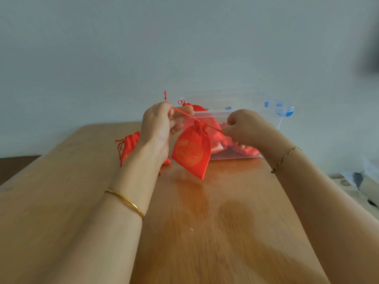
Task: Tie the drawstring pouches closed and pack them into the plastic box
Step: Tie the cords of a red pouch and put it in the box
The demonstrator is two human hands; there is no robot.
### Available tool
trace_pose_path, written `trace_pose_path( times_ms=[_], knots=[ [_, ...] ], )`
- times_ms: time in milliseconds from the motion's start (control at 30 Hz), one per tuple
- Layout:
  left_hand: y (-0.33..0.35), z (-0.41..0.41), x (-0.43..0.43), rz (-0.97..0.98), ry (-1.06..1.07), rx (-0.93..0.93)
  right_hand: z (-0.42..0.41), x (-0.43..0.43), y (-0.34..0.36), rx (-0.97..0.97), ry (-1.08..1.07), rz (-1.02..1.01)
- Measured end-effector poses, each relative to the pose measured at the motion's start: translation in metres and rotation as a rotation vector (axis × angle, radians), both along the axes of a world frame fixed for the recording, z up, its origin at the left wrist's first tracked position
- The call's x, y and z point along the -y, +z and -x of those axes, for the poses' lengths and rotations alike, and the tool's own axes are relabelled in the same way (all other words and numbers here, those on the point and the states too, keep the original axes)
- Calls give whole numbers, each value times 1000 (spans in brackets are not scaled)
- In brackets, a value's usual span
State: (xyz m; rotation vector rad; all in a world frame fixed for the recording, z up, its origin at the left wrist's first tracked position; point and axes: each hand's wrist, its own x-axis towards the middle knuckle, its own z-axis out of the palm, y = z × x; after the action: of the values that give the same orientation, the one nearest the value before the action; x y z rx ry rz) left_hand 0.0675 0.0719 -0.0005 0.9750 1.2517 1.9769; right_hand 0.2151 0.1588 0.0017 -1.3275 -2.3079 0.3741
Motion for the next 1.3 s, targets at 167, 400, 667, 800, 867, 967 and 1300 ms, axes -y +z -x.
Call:
trace_pose_path(
  times_ms=[167,400,667,800,867,967,1300],
  knots=[
    [0,2,3,118,-75,-210,-2,9,9,-420,116,265],
    [-1,-7,5,268,-169,-595,8,21,14,-756,337,465],
    [-6,-7,2,282,-165,-517,16,24,7,-860,395,650],
    [-4,-8,2,264,-187,-421,17,22,6,-742,297,644],
    [-4,-6,2,250,-167,-372,17,22,7,-754,273,662],
    [-4,-4,2,231,-143,-315,17,24,7,-799,275,672],
    [-7,-2,2,243,-68,-279,24,22,-3,-510,421,47]
  ],
)
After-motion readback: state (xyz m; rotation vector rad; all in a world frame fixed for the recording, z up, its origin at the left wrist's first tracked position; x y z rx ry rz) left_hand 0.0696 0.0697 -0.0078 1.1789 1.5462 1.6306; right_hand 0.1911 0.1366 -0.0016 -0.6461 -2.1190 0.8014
